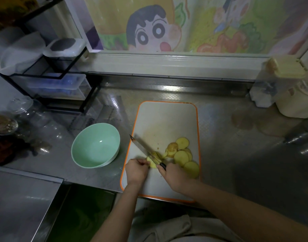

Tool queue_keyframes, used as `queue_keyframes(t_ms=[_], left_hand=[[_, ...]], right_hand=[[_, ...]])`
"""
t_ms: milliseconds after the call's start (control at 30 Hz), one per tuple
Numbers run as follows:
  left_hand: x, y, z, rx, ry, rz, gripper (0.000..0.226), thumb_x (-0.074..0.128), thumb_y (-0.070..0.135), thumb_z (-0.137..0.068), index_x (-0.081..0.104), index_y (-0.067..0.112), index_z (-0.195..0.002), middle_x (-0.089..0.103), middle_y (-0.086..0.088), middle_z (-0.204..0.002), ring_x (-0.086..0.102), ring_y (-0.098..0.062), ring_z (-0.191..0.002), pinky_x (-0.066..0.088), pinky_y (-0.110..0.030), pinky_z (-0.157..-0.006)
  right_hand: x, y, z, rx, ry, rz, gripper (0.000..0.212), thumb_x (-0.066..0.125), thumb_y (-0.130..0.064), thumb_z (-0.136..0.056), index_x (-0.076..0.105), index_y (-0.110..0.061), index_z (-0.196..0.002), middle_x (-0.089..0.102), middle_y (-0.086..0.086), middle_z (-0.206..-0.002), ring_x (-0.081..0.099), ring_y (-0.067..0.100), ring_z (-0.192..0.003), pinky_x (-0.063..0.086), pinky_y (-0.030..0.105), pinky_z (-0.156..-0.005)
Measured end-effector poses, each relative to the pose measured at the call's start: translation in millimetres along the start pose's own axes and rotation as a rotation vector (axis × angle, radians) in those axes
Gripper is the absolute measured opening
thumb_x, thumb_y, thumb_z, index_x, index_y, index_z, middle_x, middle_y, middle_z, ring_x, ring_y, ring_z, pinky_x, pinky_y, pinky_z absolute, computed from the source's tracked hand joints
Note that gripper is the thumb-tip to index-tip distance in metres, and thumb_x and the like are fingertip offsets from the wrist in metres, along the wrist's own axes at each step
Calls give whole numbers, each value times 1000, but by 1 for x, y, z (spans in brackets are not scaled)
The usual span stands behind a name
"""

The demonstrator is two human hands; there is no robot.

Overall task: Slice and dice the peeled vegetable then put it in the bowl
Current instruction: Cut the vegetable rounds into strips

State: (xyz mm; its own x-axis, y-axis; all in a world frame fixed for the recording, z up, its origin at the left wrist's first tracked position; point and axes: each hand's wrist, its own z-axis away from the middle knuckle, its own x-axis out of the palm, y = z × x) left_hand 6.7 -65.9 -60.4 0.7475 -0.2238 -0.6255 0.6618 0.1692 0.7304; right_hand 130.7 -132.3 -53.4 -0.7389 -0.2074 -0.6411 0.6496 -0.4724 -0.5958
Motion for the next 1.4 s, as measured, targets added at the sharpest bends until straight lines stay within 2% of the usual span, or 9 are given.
queue_keyframes(t_ms=[133, 267, 367, 800, 967, 1067, 1200, 1300, 1400], left_hand=[[2, -2, -2, -8, -9, 1, 11, 65, 5, -79, 76, 6, -79, 73, -10, -82, 65, -14, -79, 38, -16, -65], [2, -3, -4, 6, -10, -33, 10, 67, 10, -79, 76, 7, -78, 74, -8, -81, 67, -17, -83, 37, -18, -62], [1, -1, -4, 6, -5, -42, 10, 67, 9, -80, 76, 6, -80, 74, -6, -82, 65, -13, -80, 32, -13, -58], [2, -2, -1, -6, -1, 34, 9, 67, 8, -81, 76, 6, -82, 71, -2, -79, 60, -10, -75, 36, -14, -65], [2, -6, 3, -15, -1, 123, 6, 70, 11, -80, 76, 8, -79, 72, -4, -78, 63, -14, -75, 42, -22, -71], [3, -8, 5, -16, 10, 126, 9, 69, 14, -82, 75, 10, -77, 71, -2, -76, 62, -12, -73, 41, -21, -68], [4, -6, 7, -43, 46, 114, 9, 68, 10, -82, 75, 6, -80, 69, -1, -78, 57, -8, -72, 33, -14, -62], [5, -3, 5, -69, 50, 113, 10, 67, 9, -81, 75, 5, -77, 71, -5, -79, 59, -10, -73, 34, -15, -62], [5, -3, 4, -79, 54, 99, 11, 66, 8, -80, 75, 5, -74, 73, -8, -79, 61, -12, -75, 36, -16, -63]], right_hand=[[-4, 5, -6, 1, -29, 30, 54, 30, -48, -98, 57, -3, -89, 41, -1, -65, 36, 9, -56, 32, 18, -57], [-14, 9, -12, 30, -25, 63, 45, 33, -43, -100, 35, -25, -59, 40, -1, -57, 43, 17, -55, 26, 24, -49], [-17, 7, -12, 60, -13, 15, 54, 35, -45, -100, 37, -16, -54, 39, 1, -51, 36, 15, -46, 21, 26, -45], [-18, -5, 4, -69, 220, -43, 57, 33, -50, -97, 62, -3, -79, 61, 13, -71, 63, 31, -72, 50, 39, -66], [-13, 1, 8, -110, 264, 70, 58, 33, -53, -96, 65, -5, -88, 68, 13, -83, 65, 28, -78, 48, 30, -66], [-8, 4, 9, -120, 233, 45, 78, 18, -69, -90, 66, -9, -99, 69, 10, -91, 65, 26, -86, 52, 31, -76], [-8, 3, 13, -155, 340, 367, 104, -17, -75, -73, 64, -20, -110, 68, 0, -103, 64, 19, -93, 52, 29, -81], [-13, -1, 18, -134, 278, 420, 101, -13, -72, -76, 63, -15, -110, 67, 4, -97, 62, 18, -87, 49, 25, -78], [-20, -8, 23, -27, 38, 40, 71, 20, -56, -97, 60, 2, -104, 48, 1, -68, 43, 6, -59, 36, 18, -57]])
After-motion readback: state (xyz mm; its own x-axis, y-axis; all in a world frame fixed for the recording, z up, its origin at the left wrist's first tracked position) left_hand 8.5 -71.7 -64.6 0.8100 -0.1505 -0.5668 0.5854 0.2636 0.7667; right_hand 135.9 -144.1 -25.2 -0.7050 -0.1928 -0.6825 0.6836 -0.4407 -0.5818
